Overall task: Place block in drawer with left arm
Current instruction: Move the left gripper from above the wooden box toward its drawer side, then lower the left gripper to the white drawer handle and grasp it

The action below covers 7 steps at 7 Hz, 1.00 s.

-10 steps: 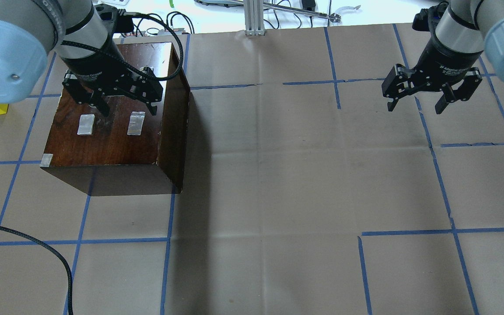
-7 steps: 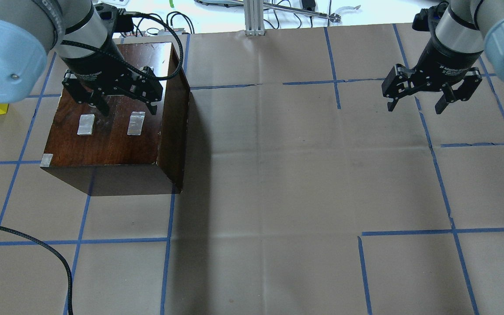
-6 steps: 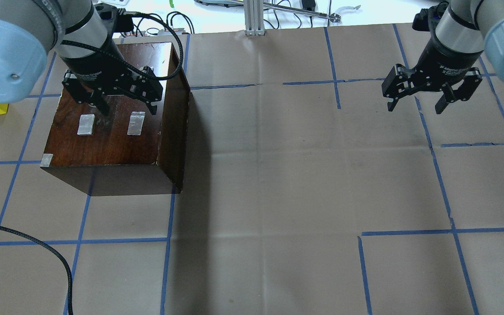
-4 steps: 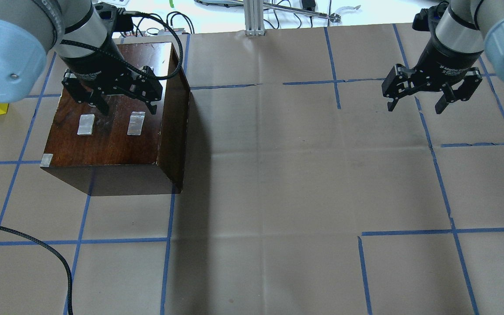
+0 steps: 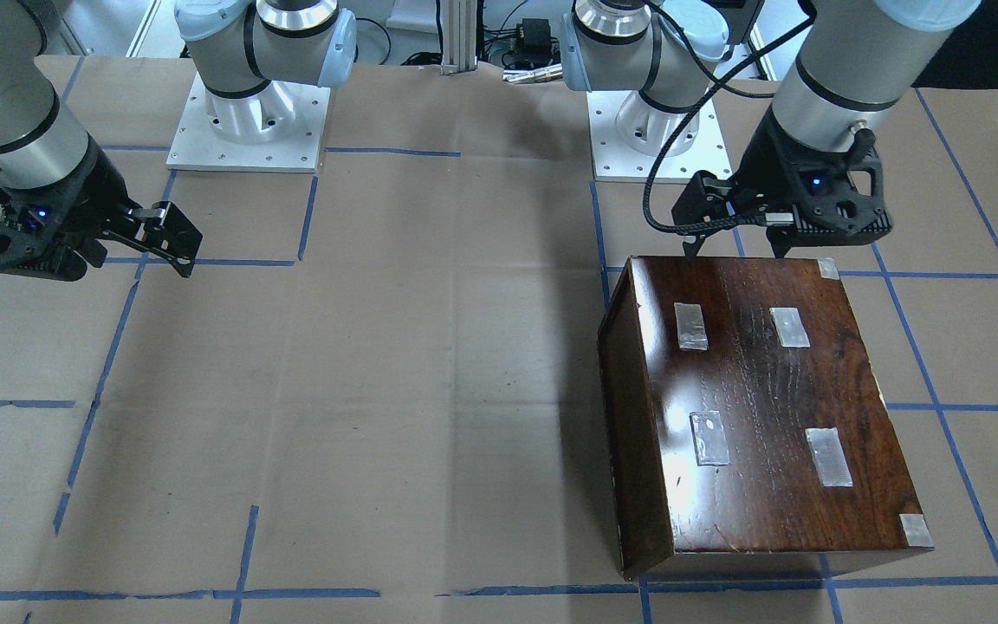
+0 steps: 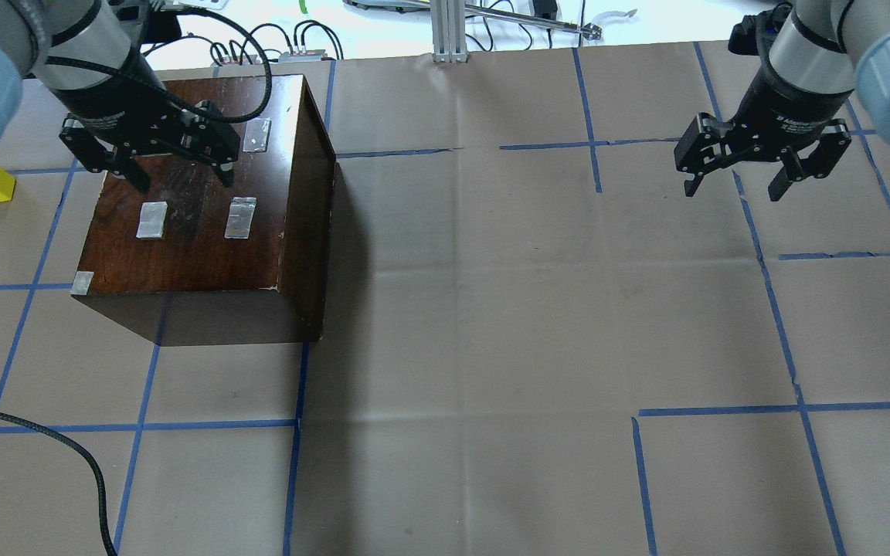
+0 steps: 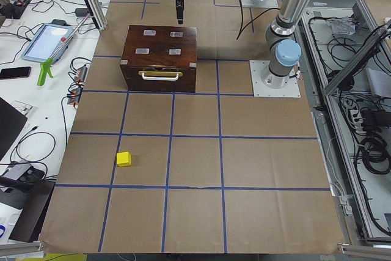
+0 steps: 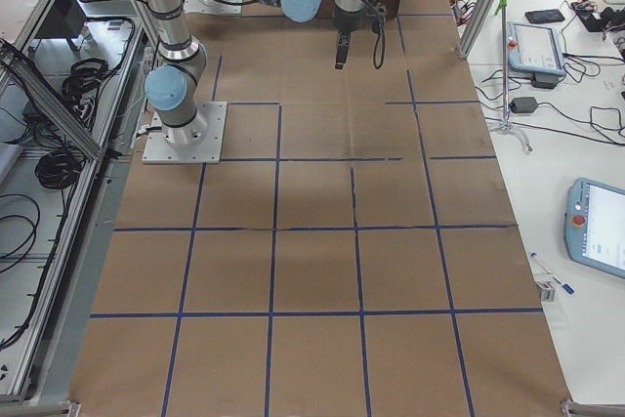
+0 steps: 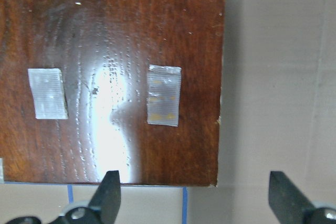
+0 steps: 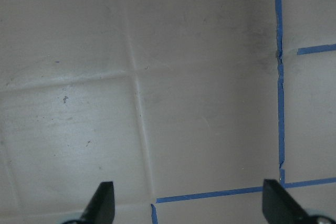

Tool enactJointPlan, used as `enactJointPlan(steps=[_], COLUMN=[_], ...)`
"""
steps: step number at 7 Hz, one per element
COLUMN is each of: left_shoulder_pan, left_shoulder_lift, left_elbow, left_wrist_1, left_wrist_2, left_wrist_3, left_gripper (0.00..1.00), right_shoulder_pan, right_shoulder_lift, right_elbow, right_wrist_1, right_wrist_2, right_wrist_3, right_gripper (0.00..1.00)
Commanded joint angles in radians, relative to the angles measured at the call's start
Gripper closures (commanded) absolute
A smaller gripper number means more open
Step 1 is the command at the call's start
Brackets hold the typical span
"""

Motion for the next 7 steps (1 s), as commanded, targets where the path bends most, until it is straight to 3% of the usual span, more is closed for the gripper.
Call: enactJointPlan(steps=[1,3,5,7], left_shoulder_pan=[0.146,0.304,0.395,0.450], left_shoulder_lift=[-0.014,-0.051,-0.101,-0.176], left_elbow=[0.000,0.004,0.048,0.114], left_wrist_1=[0.005,0.023,0.035,0.029], left_wrist_2=[-0.012,-0.021,-0.122,-0.132], left_wrist_3=[0.141,0.334,0.438,0.537], left_gripper=[0.01,0.01,0.01,0.01], right_shoulder_pan=[0.000,0.000,0.000,0.000], right_shoulder_lift=[-0.001,0.001,-0.001,-0.001], right_elbow=[0.000,0.000,0.000,-0.002], right_wrist_1=[0.000,0.000,0.000,0.000], right_wrist_2=[0.000,0.000,0.000,0.000], right_wrist_3=[0.000,0.001,0.000,0.001], right_gripper=[0.00,0.00,0.00,0.00])
